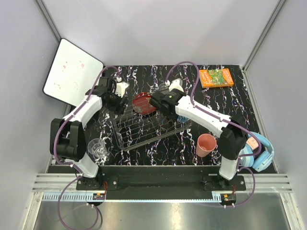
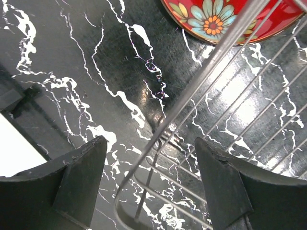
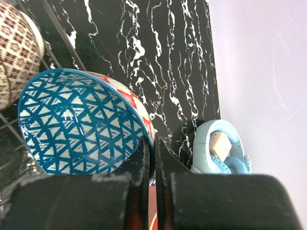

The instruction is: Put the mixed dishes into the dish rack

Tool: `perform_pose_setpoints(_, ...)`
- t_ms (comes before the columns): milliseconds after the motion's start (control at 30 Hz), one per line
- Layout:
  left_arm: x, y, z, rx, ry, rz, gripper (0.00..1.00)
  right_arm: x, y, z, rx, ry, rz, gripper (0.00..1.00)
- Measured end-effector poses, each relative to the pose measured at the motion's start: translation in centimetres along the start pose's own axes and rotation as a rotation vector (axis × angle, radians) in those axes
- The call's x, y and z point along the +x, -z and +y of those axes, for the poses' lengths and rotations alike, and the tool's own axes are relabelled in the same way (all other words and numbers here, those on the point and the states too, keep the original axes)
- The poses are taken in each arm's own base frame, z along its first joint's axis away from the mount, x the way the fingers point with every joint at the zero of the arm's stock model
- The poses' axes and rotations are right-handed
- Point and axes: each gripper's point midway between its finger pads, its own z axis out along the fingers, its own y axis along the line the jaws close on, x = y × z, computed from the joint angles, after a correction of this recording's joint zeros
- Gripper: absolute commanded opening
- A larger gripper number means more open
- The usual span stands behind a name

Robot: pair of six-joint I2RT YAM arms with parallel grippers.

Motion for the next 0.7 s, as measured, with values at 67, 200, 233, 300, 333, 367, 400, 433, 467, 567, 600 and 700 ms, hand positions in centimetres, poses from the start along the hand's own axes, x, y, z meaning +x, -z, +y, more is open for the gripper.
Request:
perform_pose_setpoints(67, -0.2, 0.6, 0.0, -0.005, 0.002, -0.013, 0.79, 0.4, -0.2, 0.0, 0.009, 0.011, 0.002, 0.0)
perform_pose_setpoints(200, -0.7, 1.7, -0.2, -0.012, 0.011, -0.04, 0.79, 1.6, -0.4, 0.4, 0.021, 0.051, 0.01, 0.0)
perform_pose_setpoints(233, -0.7, 2.1, -0.2, -0.014, 0.011, -0.045, 0.79, 1.8, -0.3, 0.7, 0.02, 0.065, 0.009, 0.0)
perform_pose_setpoints(300, -0.7, 2.9, -0.4, -0.019, 0.012, -0.058, 0.79, 2.1, -0.1, 1.7, 0.019, 0.084, -0.002, 0.0)
perform_pose_setpoints(333, -0.7, 3.2, -0.5, -0.02, 0.012, -0.061, 0.79, 2.2, -0.1, 2.2, 0.016, 0.088, -0.005, 0.0)
perform_pose_setpoints(367, -0.6, 3.5, -0.6, -0.022, 0.011, -0.066, 0.79, 2.3, 0.0, 2.8, 0.013, 0.096, -0.008, 0.0)
perform_pose_setpoints(400, -0.5, 3.8, -0.7, -0.024, 0.01, -0.071, 0.79, 2.5, 0.0, 3.3, 0.014, 0.108, -0.011, 0.0)
perform_pose_setpoints(433, -0.5, 4.1, -0.7, -0.025, 0.009, -0.074, 0.79, 2.7, -0.1, 3.7, 0.016, 0.122, -0.009, 0.0)
perform_pose_setpoints(467, -0.5, 4.3, -0.8, -0.027, 0.008, -0.078, 0.79, 2.9, -0.2, 4.0, 0.017, 0.134, -0.005, 0.0)
perform_pose_setpoints(567, -0.3, 4.6, -0.9, -0.029, 0.007, -0.081, 0.79, 3.5, -0.3, 4.6, 0.022, 0.166, -0.004, 0.05)
perform_pose_setpoints(600, -0.2, 4.6, -0.9, -0.028, 0.008, -0.078, 0.79, 3.7, -0.2, 4.7, 0.021, 0.17, -0.005, 0.1)
perform_pose_setpoints(700, 0.1, 4.6, -1.0, -0.025, 0.009, -0.07, 0.79, 4.2, 0.1, 5.0, 0.017, 0.188, -0.009, 0.2)
